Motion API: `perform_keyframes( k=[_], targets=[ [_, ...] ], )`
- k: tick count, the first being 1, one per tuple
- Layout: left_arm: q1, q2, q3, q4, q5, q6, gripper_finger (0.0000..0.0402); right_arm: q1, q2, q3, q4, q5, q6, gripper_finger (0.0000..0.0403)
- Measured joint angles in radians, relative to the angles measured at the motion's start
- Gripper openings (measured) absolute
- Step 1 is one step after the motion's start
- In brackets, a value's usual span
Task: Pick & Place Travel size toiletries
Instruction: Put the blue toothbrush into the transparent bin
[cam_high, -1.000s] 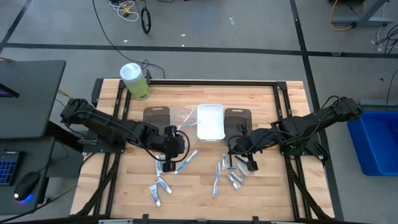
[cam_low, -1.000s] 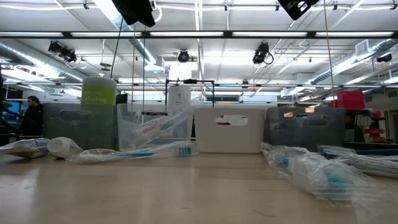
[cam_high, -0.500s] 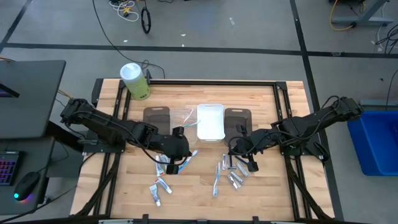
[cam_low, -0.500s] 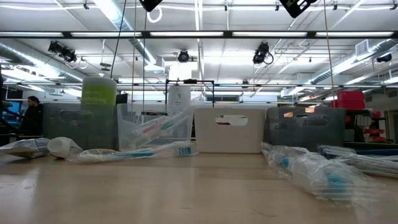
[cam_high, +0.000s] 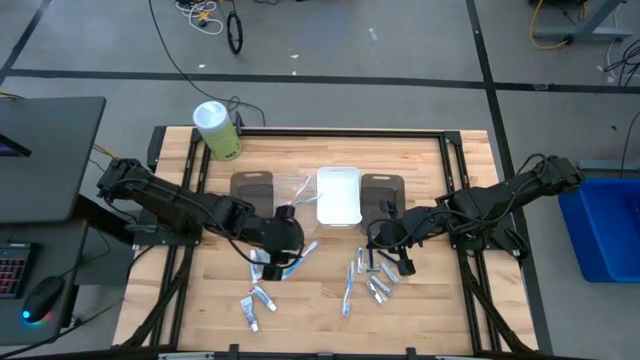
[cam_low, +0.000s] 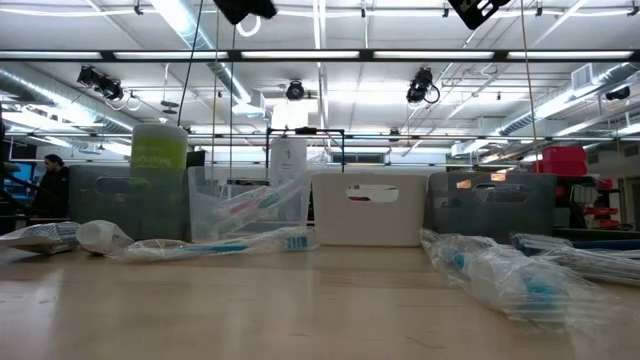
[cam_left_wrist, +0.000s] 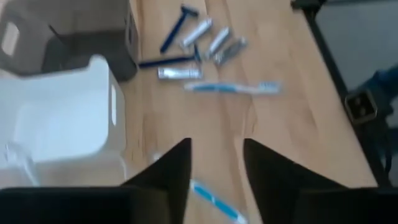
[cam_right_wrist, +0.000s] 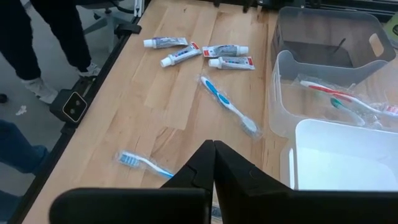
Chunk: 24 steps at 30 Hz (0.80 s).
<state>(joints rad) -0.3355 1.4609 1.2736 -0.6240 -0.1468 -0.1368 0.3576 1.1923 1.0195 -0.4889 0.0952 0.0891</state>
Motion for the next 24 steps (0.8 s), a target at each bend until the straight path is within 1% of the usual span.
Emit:
perform_keyframes(
  k=[4, 6, 10, 14, 17, 21, 24],
  targets=[
    [0.000, 0.000, 0.000, -0.072, 0.003, -0.005, 0.0226, 0.000, 0.000, 0.000, -0.001, 0.000, 0.000, 0.0013],
    [0.000, 0.000, 0.000, -0.097, 0.002, -0.005, 0.0249, 0.000, 0.000, 0.000, -0.001, 0.000, 0.000, 0.0013],
    [0.000, 0.000, -0.003, -0.126, 0.003, -0.055, 0.0277, 0.000, 0.000, 0.000, -0.001, 0.000, 0.000, 0.0014],
    [-0.007, 0.001, -0.011, -0.163, 0.011, -0.100, 0.0280, 0.000, 0.000, 0.000, -0.001, 0.000, 0.000, 0.0013],
    [-0.016, 0.001, -0.012, -0.201, 0.010, -0.090, 0.0273, 0.000, 0.000, 0.000, -0.011, -0.002, -0.011, 0.0016],
    [-0.017, 0.001, -0.012, -0.190, 0.003, -0.087, 0.0260, 0.015, 0.019, -0.001, -0.062, -0.044, -0.062, 0.0025],
    [-0.016, 0.001, -0.012, -0.190, -0.001, -0.087, 0.0251, 0.026, 0.050, -0.001, -0.065, -0.047, -0.101, 0.0037]
  ],
)
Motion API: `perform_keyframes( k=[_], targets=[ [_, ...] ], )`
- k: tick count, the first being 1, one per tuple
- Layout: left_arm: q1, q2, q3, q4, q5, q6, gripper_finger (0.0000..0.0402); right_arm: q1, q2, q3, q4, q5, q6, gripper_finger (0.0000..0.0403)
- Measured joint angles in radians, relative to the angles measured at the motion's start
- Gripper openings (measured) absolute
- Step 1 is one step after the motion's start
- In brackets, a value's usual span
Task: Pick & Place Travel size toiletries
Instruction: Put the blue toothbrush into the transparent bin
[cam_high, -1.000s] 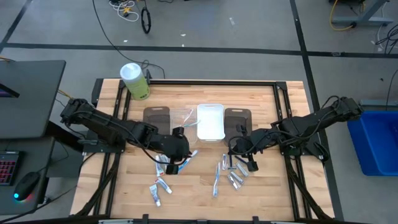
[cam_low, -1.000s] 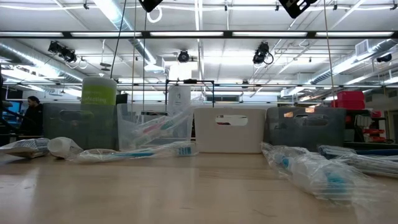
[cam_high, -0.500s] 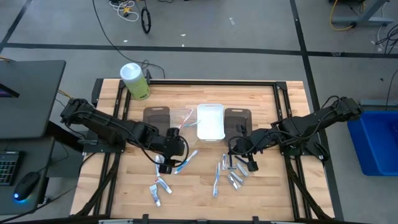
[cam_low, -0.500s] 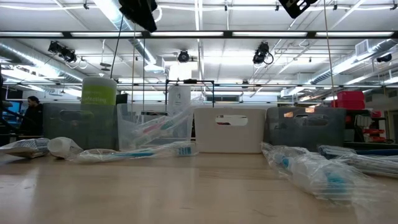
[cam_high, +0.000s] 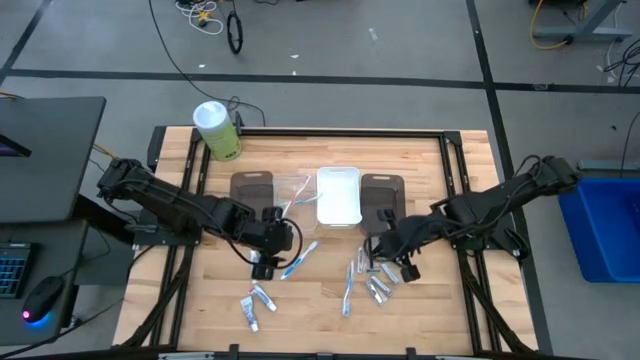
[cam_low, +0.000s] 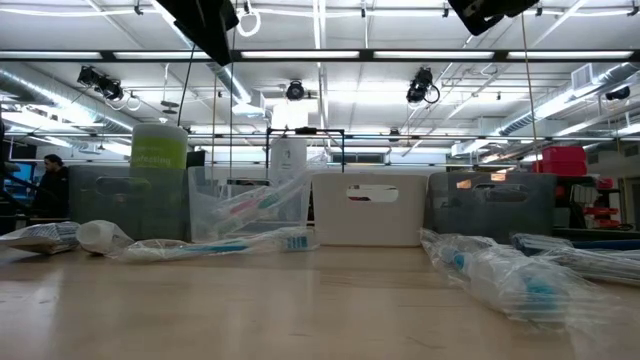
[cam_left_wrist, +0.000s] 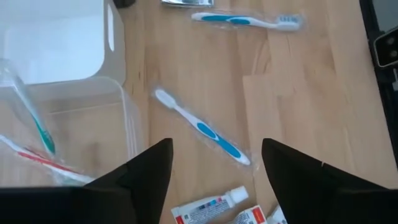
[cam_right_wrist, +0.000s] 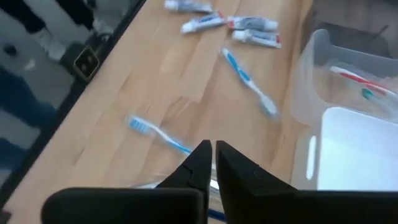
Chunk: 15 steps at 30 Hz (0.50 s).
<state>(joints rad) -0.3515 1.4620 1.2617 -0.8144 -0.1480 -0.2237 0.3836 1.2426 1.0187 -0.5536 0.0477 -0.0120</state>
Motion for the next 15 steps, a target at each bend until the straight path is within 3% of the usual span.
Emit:
perform_keyframes(
  k=[5, 15],
  targets=[
    [-0.001, 0.000, 0.000, 0.000, -0.015, -0.013, 0.0242, -0.004, 0.046, 0.003, 0.019, 0.002, -0.014, 0.0079],
    [0.000, -0.045, -0.001, -0.012, -0.036, -0.019, 0.0226, -0.038, 0.154, 0.105, -0.036, -0.002, -0.061, 0.0215]
  ],
)
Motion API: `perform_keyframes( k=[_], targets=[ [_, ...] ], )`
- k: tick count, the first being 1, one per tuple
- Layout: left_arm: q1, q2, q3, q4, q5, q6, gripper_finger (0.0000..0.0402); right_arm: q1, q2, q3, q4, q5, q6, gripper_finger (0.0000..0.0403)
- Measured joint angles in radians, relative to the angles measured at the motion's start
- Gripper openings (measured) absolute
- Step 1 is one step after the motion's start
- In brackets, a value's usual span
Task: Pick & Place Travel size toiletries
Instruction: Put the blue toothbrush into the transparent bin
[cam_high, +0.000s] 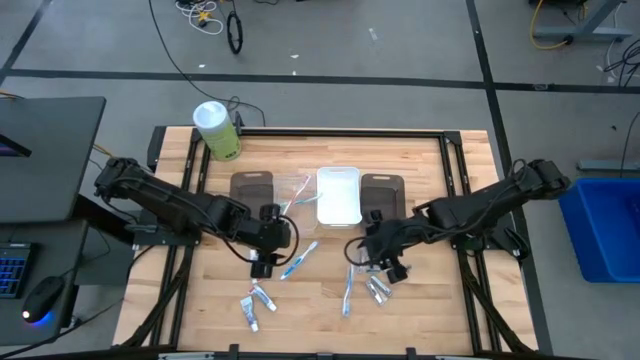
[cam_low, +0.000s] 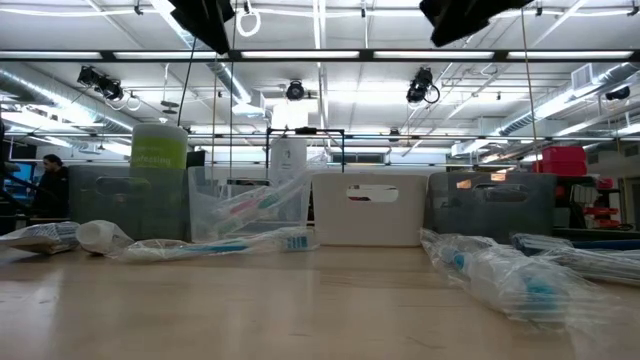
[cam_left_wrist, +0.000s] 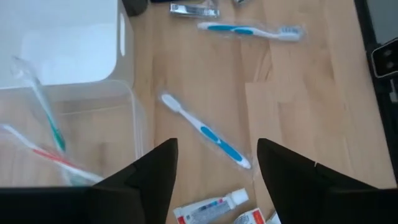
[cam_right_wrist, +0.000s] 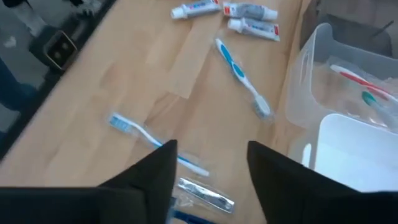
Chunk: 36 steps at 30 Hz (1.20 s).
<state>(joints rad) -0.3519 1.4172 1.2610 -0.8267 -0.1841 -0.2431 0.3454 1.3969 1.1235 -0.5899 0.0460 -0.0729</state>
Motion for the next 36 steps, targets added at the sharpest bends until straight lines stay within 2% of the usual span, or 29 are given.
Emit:
perform_keyframes(
  k=[6, 17, 28, 36],
  targets=[
    [0.003, -0.058, 0.001, 0.011, -0.063, 0.015, 0.0215, -0.014, 0.098, 0.037, -0.005, -0.057, -0.085, 0.0239],
    [0.003, -0.190, 0.002, 0.009, -0.127, 0.023, 0.0209, -0.043, 0.281, 0.042, 0.022, -0.200, -0.175, 0.0216],
    [0.005, -0.254, 0.002, 0.015, -0.202, 0.057, 0.0203, -0.053, 0.408, 0.042, 0.045, -0.250, -0.252, 0.0226],
    [0.004, -0.255, 0.003, 0.016, -0.206, 0.040, 0.0203, -0.053, 0.458, 0.042, 0.097, -0.256, -0.314, 0.0218]
  ],
)
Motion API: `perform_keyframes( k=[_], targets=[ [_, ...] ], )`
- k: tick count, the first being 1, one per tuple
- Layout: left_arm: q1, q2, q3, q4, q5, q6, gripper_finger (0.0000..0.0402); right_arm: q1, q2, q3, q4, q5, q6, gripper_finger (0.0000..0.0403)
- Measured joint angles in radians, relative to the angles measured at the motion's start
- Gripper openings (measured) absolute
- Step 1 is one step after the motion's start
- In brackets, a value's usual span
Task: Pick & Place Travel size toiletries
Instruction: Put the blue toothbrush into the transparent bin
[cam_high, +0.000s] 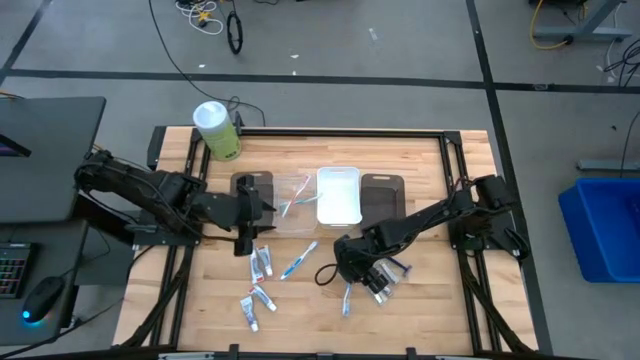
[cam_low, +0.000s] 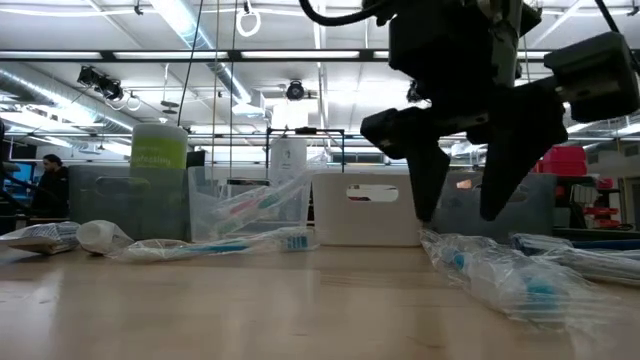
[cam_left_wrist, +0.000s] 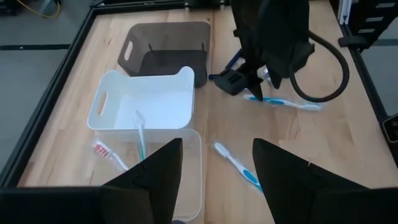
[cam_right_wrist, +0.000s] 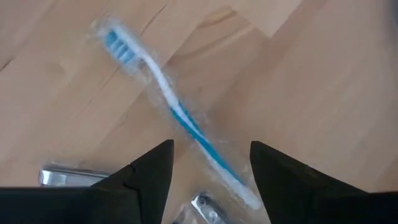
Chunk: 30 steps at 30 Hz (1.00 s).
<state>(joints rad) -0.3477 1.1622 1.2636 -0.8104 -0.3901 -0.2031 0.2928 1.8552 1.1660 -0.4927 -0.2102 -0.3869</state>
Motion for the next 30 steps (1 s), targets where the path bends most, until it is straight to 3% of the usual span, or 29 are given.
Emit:
perform_keyframes(
  k=[15, 30],
  targets=[
    [0.000, 0.000, 0.000, 0.000, -0.036, -0.003, 0.0203, 0.000, 0.070, 0.000, 0.003, 0.000, -0.077, 0.0191],
    [0.000, 0.000, 0.000, 0.000, -0.044, -0.003, 0.0203, 0.005, 0.070, 0.000, -0.001, 0.025, -0.128, 0.0076]
  ],
)
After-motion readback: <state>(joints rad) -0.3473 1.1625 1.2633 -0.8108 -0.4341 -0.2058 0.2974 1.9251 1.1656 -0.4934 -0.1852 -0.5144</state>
